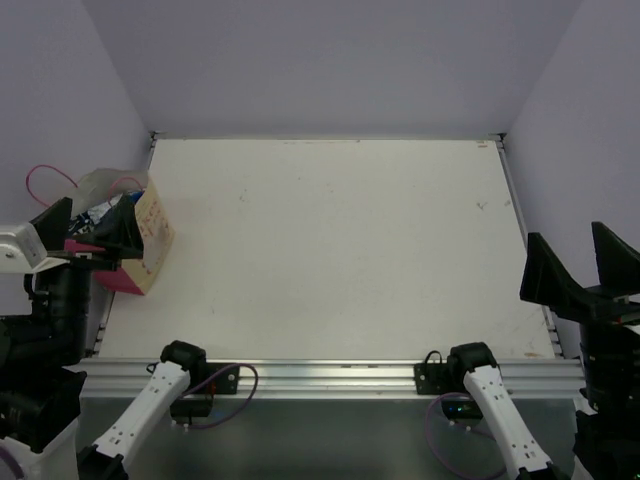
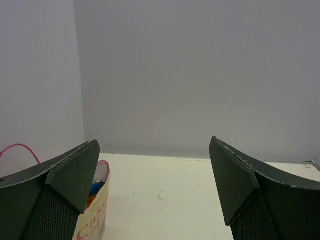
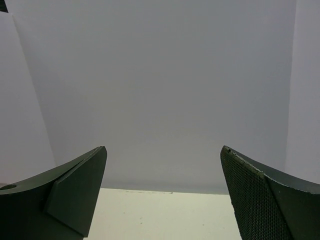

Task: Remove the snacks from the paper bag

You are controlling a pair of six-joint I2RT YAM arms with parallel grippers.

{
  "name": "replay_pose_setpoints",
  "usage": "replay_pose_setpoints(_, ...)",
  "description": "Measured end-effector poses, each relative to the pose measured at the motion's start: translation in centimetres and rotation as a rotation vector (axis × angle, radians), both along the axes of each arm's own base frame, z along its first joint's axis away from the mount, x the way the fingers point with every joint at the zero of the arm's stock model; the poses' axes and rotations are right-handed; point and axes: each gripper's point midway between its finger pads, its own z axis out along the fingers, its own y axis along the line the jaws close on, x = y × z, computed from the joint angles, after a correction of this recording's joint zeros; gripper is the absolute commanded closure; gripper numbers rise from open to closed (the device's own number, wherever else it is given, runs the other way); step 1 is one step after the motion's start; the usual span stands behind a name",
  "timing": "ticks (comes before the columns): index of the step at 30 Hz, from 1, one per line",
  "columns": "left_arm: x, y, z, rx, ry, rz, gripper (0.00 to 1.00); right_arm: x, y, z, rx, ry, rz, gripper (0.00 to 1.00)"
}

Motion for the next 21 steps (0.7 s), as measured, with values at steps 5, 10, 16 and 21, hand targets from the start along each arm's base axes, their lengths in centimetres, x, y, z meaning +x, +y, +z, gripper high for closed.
replay_pose_setpoints(5, 2.5, -0.7, -2.0, 0.031, 0.092, 0.01, 0.0, 0.7, 1.2, -0.9, -0.013, 0.027, 0.06, 0.01)
replay_pose_setpoints(10, 8.6, -1.6, -6.6, 0.106, 0.351, 0.066, 0.0, 2.6, 3.8, -2.9, -0.053, 0.106, 0.182, 0.01)
replay_pose_setpoints(16, 18.2, -2.4, -14.4, 0.264, 0.737, 0.204, 0.0, 7.0, 7.5, -6.7, -0.1, 0.288, 0.349, 0.01)
replay_pose_setpoints(21, 24.1, 1.1, -19.0, 0.265, 0.949, 0.315, 0.0, 8.9, 9.5, -10.1, -0.109, 0.407, 0.448, 0.01)
